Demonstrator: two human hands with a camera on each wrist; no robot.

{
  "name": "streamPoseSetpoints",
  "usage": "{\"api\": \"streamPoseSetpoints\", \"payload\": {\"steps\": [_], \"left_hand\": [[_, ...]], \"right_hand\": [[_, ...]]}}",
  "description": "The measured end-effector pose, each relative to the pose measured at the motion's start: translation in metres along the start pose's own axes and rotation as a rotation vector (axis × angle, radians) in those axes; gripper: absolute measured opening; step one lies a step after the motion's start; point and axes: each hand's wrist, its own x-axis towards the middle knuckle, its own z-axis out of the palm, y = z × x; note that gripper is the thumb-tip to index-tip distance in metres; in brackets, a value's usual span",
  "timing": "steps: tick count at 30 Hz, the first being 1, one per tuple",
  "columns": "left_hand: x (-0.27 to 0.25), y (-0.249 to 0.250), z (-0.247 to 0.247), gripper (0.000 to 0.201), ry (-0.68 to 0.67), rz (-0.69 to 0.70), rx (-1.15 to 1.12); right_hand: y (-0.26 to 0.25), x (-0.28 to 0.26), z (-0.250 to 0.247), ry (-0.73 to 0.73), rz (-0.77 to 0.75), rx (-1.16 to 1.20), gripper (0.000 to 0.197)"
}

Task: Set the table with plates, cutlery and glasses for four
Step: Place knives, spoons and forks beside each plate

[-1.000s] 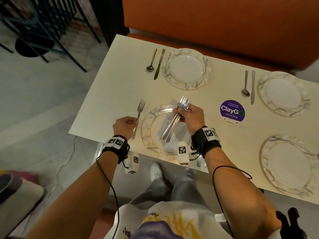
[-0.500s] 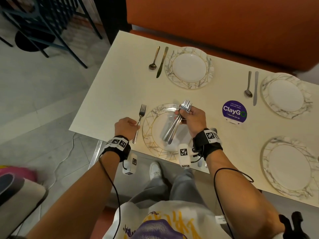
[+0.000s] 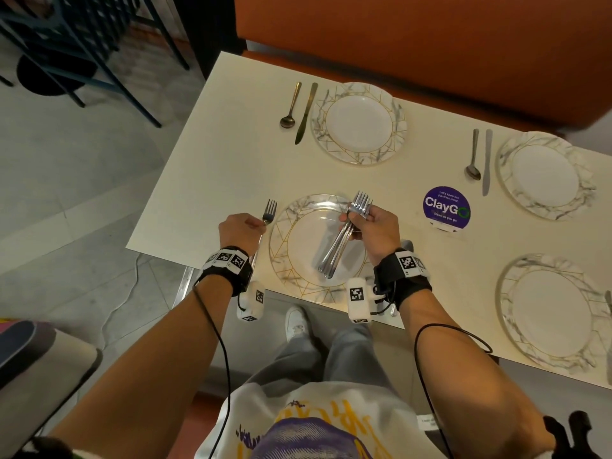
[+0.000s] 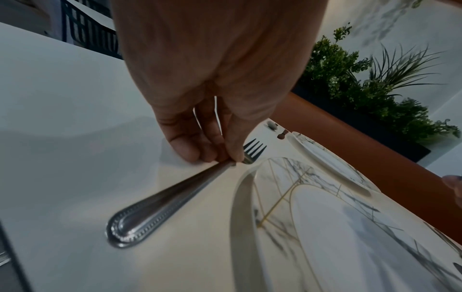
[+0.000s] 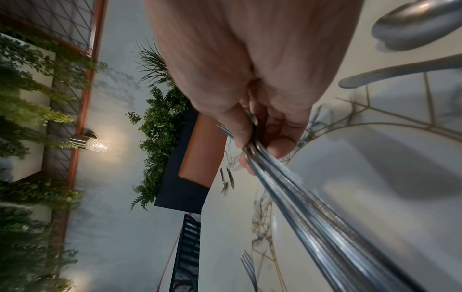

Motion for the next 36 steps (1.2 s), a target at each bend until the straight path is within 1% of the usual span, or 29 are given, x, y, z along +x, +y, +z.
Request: {"api": "streamPoseSetpoints", "payload": {"steps": [12,16,18,20,21,23,27,29,32,36], "left_hand": [[-0.001,-0.006,-0.003,0.006,-0.004,-0.036,-0.040],[-0.004,-0.002,-0.004,0.015,0.047,-0.006,-0.029],[-0.009,0.007,-0.003,0.018,0.105,0.028,-0.042],[-0.014,0.022,0.001,0.018,0.150,0.120,-0.072],[-0.017,0.031,0.004,0.018,0.149,0.176,-0.092],[-0.024,0.055,0.013,0.016,0.072,0.265,-0.136],[-0.043,0.110,0.039,0.007,-0.237,0.356,-0.188],[-0.056,0.134,0.055,0.006,-0.333,0.396,-0.228],[-0.073,0.164,0.080,0.012,-0.379,0.415,-0.290],[-0.090,0.198,0.111,0.009,-0.376,0.459,-0.273]], "right_hand": [[0.002,0.000,0.000,-0.017,-0.001,-0.002,0.013],[0.003,0.001,-0.001,-0.010,-0.001,0.015,0.013],[0.004,0.001,-0.002,-0.008,-0.001,0.026,0.014],[0.003,-0.001,-0.004,-0.007,-0.003,0.046,0.014],[0.003,-0.002,-0.006,-0.006,-0.004,0.055,0.013],[0.001,-0.003,-0.010,0.002,-0.009,0.074,0.012],[-0.003,-0.004,-0.026,0.046,-0.014,0.108,0.016],[-0.004,-0.005,-0.039,0.068,-0.030,0.115,0.016],[-0.005,-0.006,-0.065,0.102,-0.052,0.137,0.016],[-0.006,-0.010,-0.111,0.117,-0.080,0.115,0.020]]}}
